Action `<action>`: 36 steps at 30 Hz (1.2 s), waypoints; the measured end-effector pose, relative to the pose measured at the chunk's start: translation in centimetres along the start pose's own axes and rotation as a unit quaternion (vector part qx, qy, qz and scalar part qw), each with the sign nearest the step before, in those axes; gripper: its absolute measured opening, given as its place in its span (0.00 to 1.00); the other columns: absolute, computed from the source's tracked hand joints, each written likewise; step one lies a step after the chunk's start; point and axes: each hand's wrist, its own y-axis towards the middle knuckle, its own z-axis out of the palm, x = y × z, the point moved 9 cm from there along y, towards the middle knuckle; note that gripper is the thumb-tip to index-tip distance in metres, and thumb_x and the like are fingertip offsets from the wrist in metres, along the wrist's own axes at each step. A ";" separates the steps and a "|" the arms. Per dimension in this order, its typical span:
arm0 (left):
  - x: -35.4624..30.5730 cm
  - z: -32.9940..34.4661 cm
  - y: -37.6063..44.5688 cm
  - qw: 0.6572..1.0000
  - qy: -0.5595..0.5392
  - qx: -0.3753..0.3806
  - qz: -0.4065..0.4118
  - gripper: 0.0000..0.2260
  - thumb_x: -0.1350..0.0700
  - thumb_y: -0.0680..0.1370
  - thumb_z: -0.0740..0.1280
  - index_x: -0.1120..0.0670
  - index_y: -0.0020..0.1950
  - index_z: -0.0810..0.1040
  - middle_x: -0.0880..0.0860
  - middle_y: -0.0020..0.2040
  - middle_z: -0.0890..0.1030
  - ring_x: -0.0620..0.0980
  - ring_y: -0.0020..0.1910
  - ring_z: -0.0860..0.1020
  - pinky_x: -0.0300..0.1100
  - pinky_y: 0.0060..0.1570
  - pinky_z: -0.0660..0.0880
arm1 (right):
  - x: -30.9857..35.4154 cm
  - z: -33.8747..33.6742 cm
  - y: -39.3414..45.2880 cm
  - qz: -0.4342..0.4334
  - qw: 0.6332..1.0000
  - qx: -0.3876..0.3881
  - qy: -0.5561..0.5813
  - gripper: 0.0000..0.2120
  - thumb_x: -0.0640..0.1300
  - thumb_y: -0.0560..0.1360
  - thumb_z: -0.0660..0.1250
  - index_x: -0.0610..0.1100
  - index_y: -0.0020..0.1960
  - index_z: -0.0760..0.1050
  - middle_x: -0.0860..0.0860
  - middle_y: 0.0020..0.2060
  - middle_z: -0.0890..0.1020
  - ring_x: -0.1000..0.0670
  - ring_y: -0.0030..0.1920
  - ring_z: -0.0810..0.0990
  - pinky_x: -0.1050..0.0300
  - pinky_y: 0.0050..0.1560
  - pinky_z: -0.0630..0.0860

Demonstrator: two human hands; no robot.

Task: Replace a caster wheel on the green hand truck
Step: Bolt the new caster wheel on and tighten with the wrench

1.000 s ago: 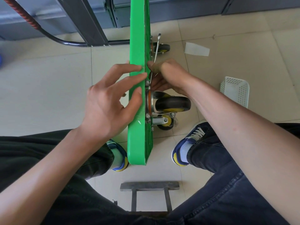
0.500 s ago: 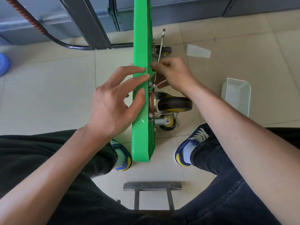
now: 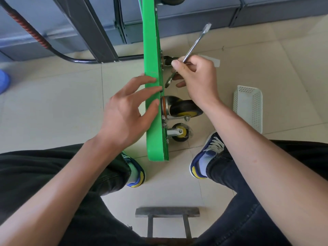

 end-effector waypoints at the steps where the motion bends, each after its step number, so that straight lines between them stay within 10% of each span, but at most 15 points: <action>1: -0.2 0.0 -0.5 1.000 0.000 0.003 -0.001 0.13 0.54 0.81 0.66 0.53 0.63 0.83 0.50 0.67 0.78 0.49 0.61 0.79 0.53 0.47 0.81 | 0.3 -0.4 -0.6 -0.006 1.000 -0.014 0.017 0.06 0.45 0.78 0.72 0.43 0.49 0.83 0.48 0.40 0.87 0.49 0.41 0.86 0.43 0.38 0.85; 19: -11.5 0.0 -8.1 0.992 -0.053 -0.090 0.068 0.09 0.61 0.81 0.67 0.58 0.56 0.86 0.52 0.56 0.84 0.51 0.56 0.81 0.47 0.55 0.77 | -0.8 -8.2 -12.9 0.039 0.971 -0.154 0.178 0.07 0.35 0.78 0.70 0.39 0.55 0.76 0.38 0.43 0.86 0.48 0.34 0.83 0.58 0.35 0.80; 29: -7.3 17.1 -8.6 0.922 -0.282 0.134 -0.230 0.12 0.54 0.80 0.67 0.37 0.54 0.85 0.49 0.47 0.86 0.43 0.45 0.81 0.50 0.46 0.80 | -10.1 -12.0 -15.5 0.176 0.949 -0.194 0.178 0.15 0.49 0.87 0.55 0.46 0.52 0.79 0.44 0.51 0.86 0.40 0.41 0.87 0.46 0.41 0.84; 36: -4.0 28.6 -10.0 0.793 -0.395 0.167 -0.433 0.11 0.54 0.82 0.66 0.52 0.63 0.82 0.48 0.59 0.84 0.47 0.54 0.83 0.41 0.39 0.79 | -16.6 -15.1 -18.2 0.251 0.902 -0.281 0.211 0.12 0.45 0.85 0.62 0.49 0.45 0.80 0.55 0.37 0.86 0.43 0.45 0.88 0.44 0.46 0.85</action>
